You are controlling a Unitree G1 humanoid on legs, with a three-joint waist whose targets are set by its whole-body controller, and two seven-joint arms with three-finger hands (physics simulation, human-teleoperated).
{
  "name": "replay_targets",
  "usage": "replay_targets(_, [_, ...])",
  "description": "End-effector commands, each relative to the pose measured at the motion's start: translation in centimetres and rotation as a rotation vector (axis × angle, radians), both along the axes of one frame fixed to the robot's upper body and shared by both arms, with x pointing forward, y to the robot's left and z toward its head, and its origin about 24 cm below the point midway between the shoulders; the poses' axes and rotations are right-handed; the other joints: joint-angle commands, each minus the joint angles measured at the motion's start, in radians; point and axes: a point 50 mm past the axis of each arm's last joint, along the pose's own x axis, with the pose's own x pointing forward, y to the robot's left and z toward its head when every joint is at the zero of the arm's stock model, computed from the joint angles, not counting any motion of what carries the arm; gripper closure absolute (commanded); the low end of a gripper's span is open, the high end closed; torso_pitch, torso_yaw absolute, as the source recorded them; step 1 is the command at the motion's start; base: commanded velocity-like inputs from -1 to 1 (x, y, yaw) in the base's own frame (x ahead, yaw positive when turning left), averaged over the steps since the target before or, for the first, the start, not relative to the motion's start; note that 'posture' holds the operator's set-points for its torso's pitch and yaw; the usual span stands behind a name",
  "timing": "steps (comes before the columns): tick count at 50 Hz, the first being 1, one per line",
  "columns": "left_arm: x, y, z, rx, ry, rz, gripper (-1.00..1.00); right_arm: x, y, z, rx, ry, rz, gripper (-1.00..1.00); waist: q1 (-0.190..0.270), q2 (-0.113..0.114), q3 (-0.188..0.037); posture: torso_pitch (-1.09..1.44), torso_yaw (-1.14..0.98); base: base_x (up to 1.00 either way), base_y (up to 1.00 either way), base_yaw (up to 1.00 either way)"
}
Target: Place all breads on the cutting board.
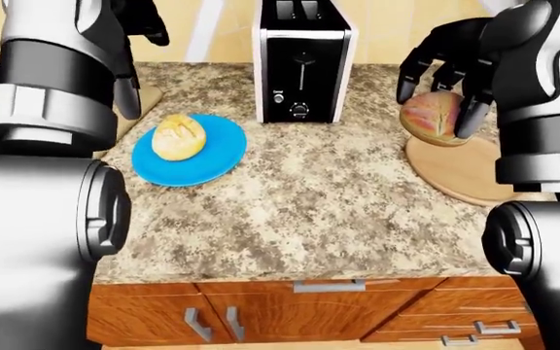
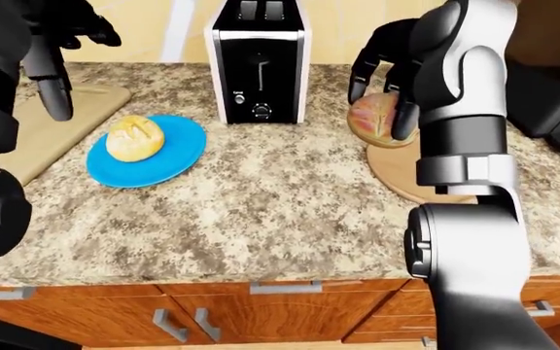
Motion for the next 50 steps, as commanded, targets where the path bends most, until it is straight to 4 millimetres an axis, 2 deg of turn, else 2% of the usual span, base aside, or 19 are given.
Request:
replay_targets(1, [-0.9, -0.5, 2.4, 0.011, -0.083, -0.022, -1.00, -0.8, 0.2, 2.5, -0.012, -0.105, 0.008, 1.00, 0.000, 0.000, -0.038, 0.00, 0.00, 0.00, 0.00, 0.00])
replay_targets(12, [-0.1, -0.9, -1.4, 0.049, 0.008, -0.051, -1.00, -1.0, 0.1, 3.0, -0.013, -0.112, 0.005, 1.00, -0.001, 0.005, -0.041, 0.00, 0.00, 0.00, 0.00, 0.00])
replay_targets(17, [0.0, -0.6, -3.5, 0.065, 0.056, -0.046, -1.00, -0.9, -0.1, 2.5, -0.013, -0.109, 0.000, 1.00, -0.002, 0.005, -0.042, 0.00, 0.00, 0.00, 0.00, 0.00])
replay_targets(27, [0.6, -0.9, -5.3, 0.056, 0.061, -0.077, -1.00, -0.7, -0.2, 2.1, -0.013, -0.105, -0.003, 1.00, 0.000, 0.005, -0.047, 0.00, 0.00, 0.00, 0.00, 0.00])
replay_targets(34, [1.9, -2.2, -5.8, 0.040, -0.068, -0.145, -1.00, -0.9, -0.2, 2.1, -0.003, -0.108, -0.001, 1.00, 0.001, 0.003, -0.052, 0.00, 0.00, 0.00, 0.00, 0.00])
replay_targets(42, [2.7, -1.8, -6.4, 0.057, -0.136, -0.139, -1.00, -0.9, -0.4, 1.7, -0.012, -0.100, -0.006, 1.00, -0.001, 0.005, -0.055, 0.00, 0.00, 0.00, 0.00, 0.00])
replay_targets(46, [2.7, -1.1, -7.4, 0.078, -0.098, -0.121, -1.00, -1.1, -0.6, 1.9, -0.010, -0.102, -0.009, 1.00, -0.003, 0.008, -0.055, 0.00, 0.00, 0.00, 0.00, 0.00])
replay_targets(50, [2.6, -0.6, -7.6, 0.085, -0.073, -0.108, -1.00, -1.0, -0.5, 2.0, -0.011, -0.102, -0.008, 1.00, -0.003, 0.010, -0.057, 0.00, 0.00, 0.00, 0.00, 0.00])
